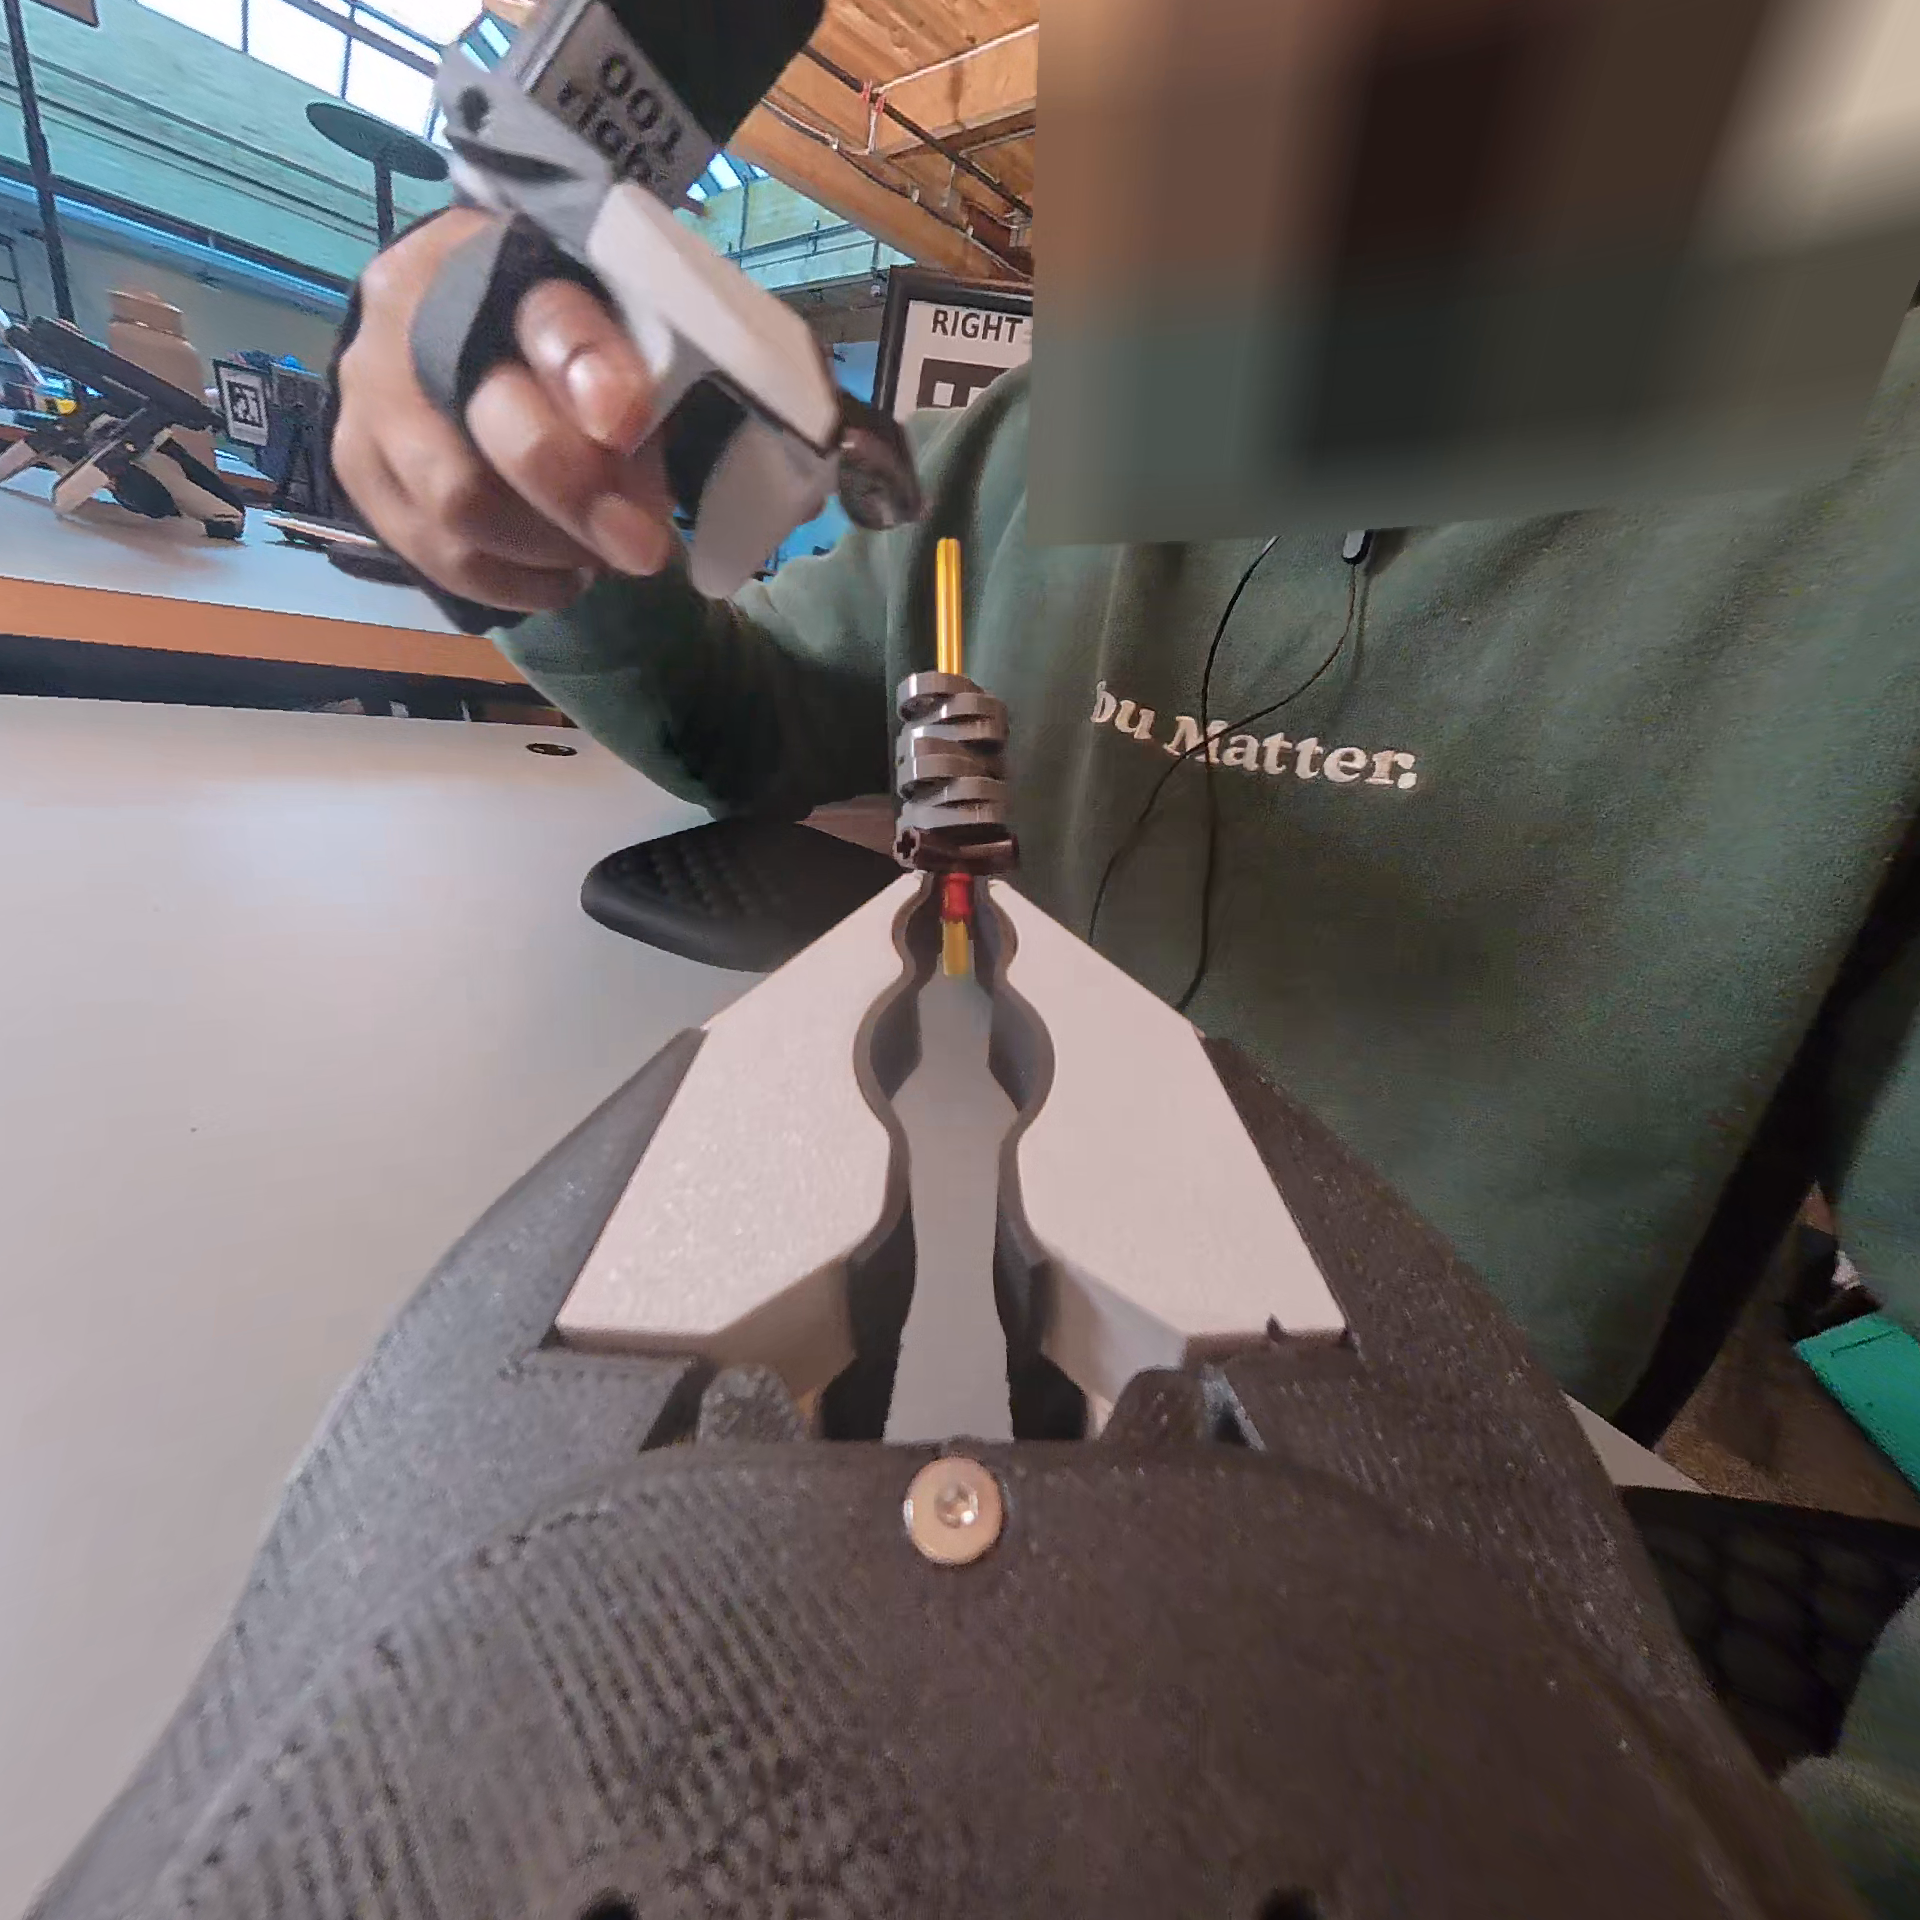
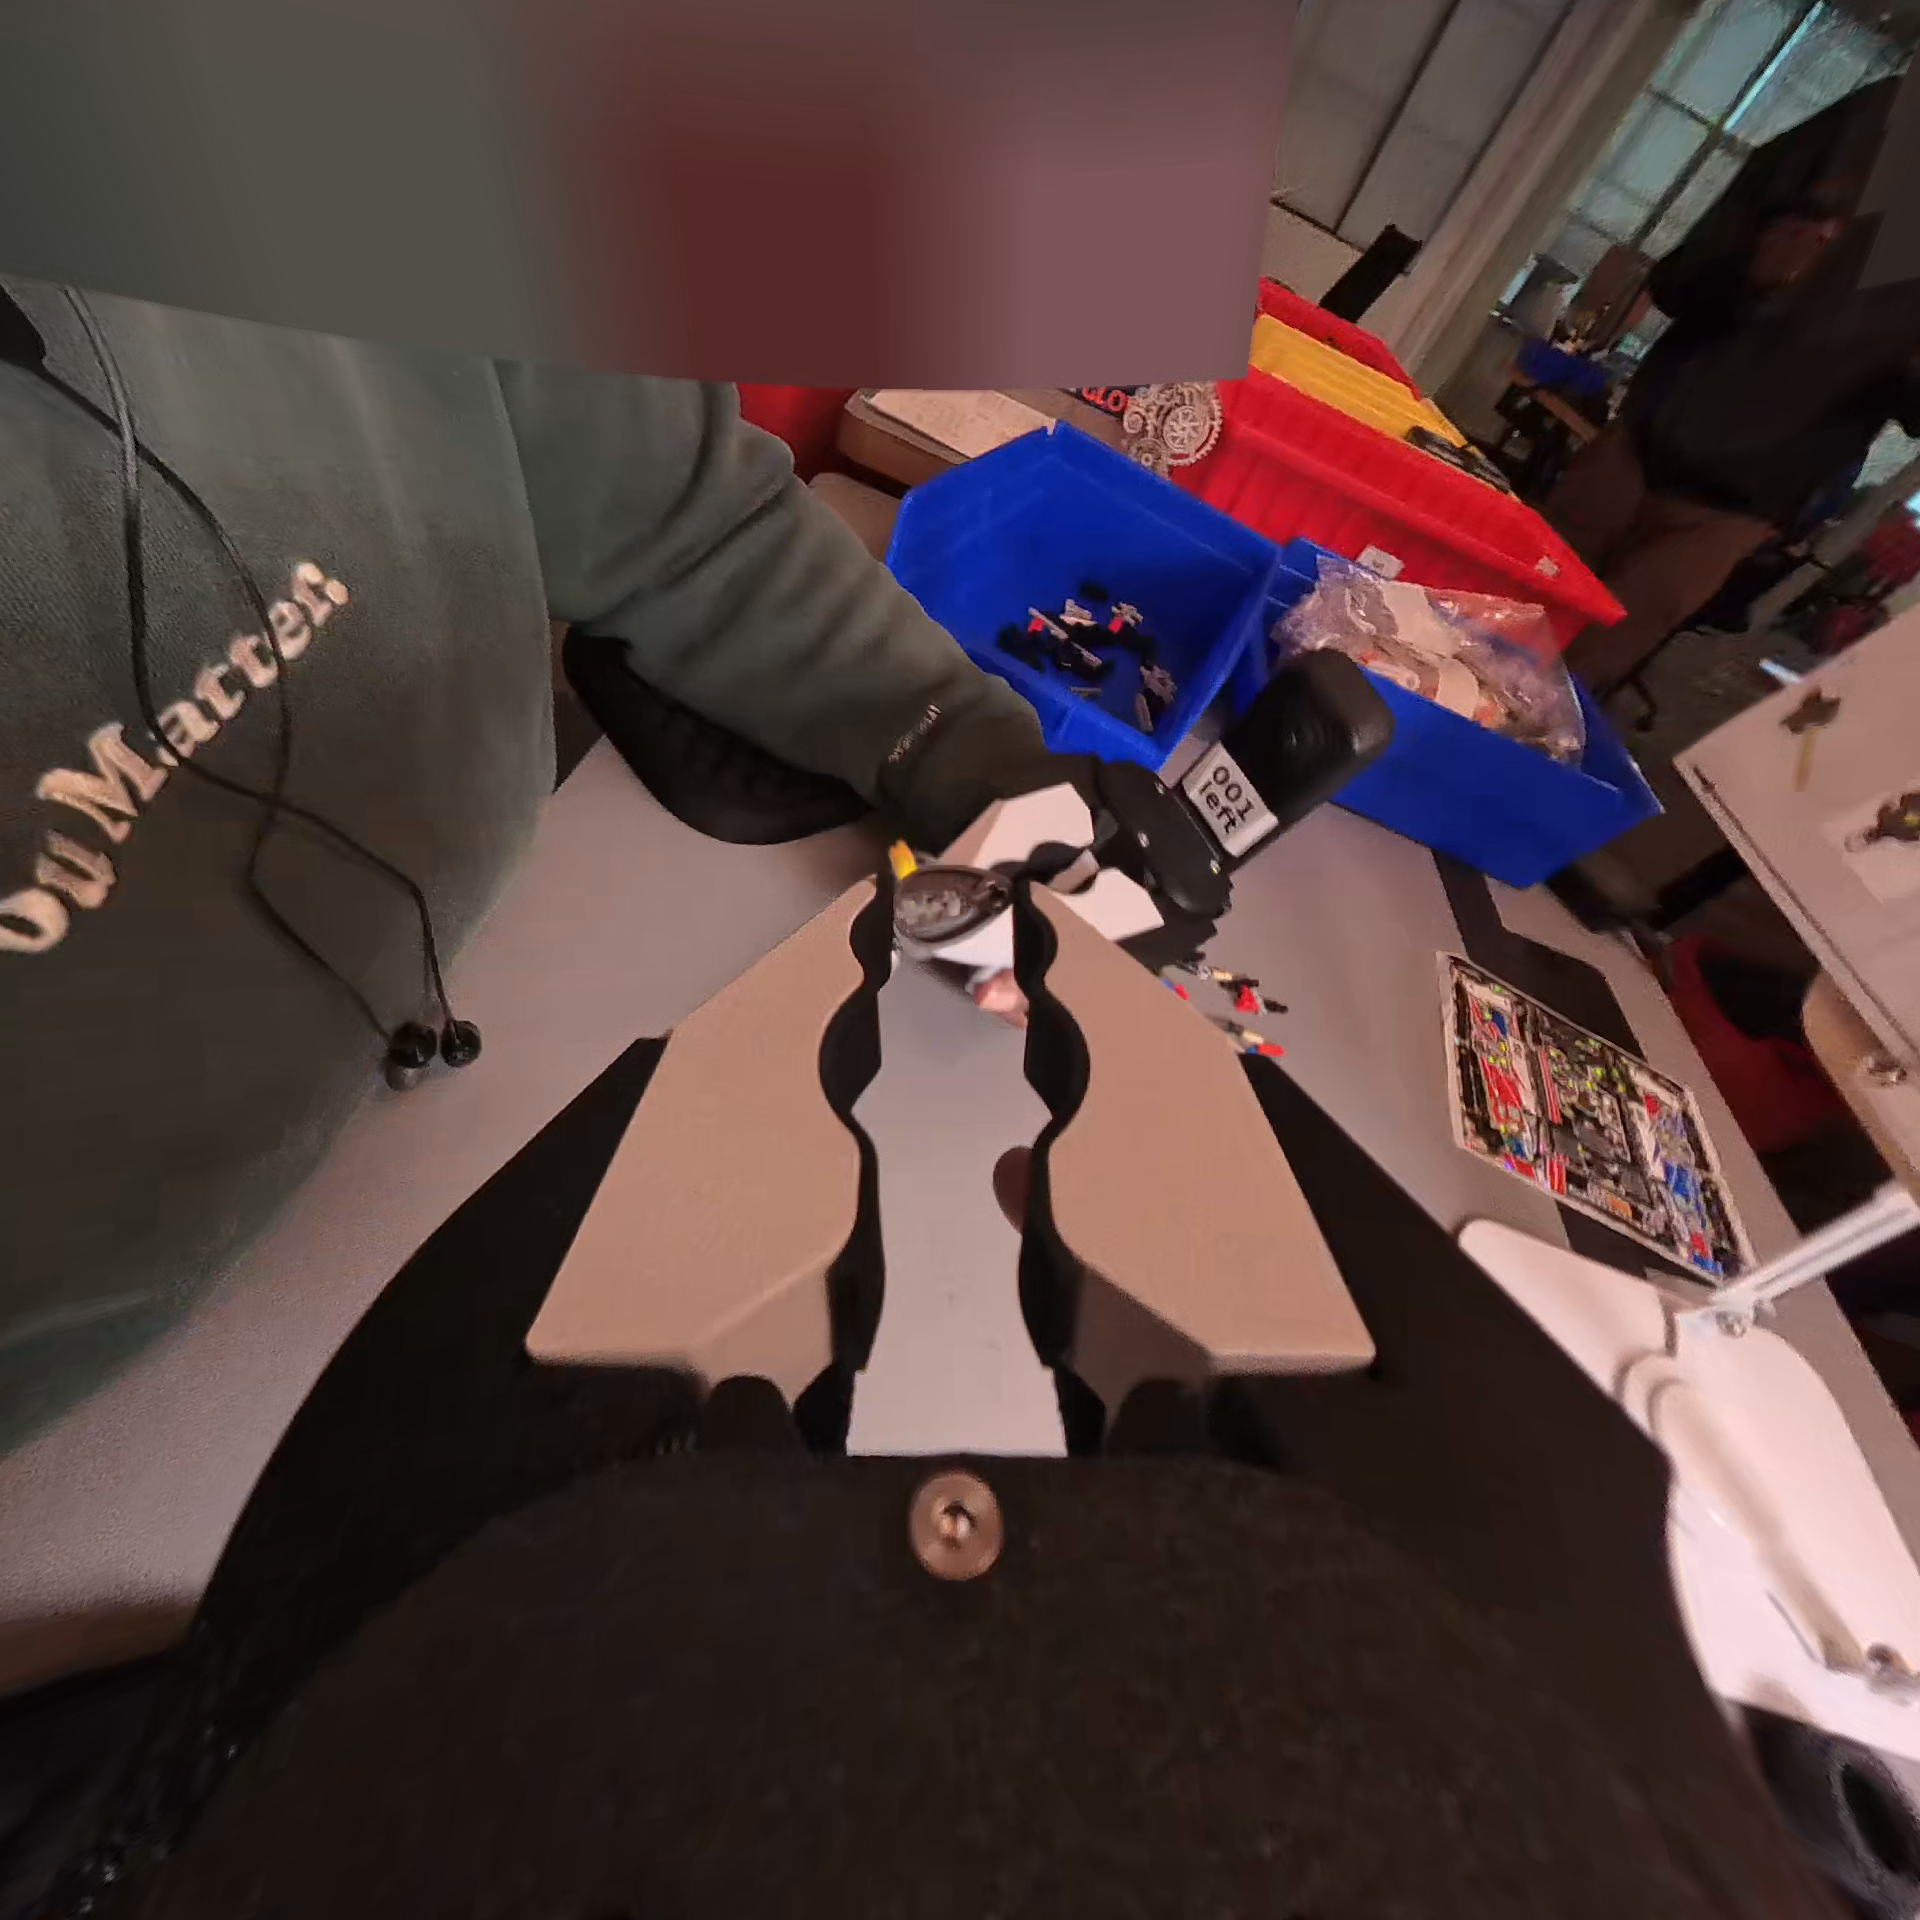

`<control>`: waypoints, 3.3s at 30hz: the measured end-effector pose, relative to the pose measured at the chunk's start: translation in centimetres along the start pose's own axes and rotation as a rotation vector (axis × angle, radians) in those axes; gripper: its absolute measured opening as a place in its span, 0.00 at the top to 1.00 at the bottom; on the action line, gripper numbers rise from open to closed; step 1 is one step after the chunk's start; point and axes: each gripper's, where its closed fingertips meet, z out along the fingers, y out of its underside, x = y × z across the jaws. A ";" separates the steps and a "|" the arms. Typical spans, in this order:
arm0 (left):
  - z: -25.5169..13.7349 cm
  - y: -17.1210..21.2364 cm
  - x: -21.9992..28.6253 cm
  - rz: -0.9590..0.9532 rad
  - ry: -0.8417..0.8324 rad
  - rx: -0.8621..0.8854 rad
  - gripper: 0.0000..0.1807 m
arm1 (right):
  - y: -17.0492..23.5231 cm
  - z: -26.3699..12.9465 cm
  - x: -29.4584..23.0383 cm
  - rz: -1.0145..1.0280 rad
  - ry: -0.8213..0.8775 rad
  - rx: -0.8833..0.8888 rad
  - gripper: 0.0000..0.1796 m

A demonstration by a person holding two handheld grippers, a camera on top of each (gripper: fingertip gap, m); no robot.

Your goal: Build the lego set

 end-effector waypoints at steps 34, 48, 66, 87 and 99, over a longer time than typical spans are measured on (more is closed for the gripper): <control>0.1 -1.5 -0.2 0.348 -0.204 -0.212 0.98 | -2.6 2.7 -1.4 -0.156 0.088 -0.118 0.89; -0.1 -0.8 0.5 0.290 -0.153 -0.230 0.98 | -2.2 3.7 -2.1 -0.158 0.055 -0.152 0.89; -0.2 1.0 0.3 0.213 -0.119 -0.274 0.98 | -0.7 4.2 -2.9 -0.160 0.028 -0.167 0.88; 1.3 0.5 1.4 0.176 -0.015 -0.239 0.98 | 0.7 5.2 -3.5 -0.132 -0.018 -0.144 0.88; -0.5 0.8 -1.1 0.100 -0.160 -0.237 0.97 | 3.0 4.1 -0.4 0.081 0.058 0.032 0.88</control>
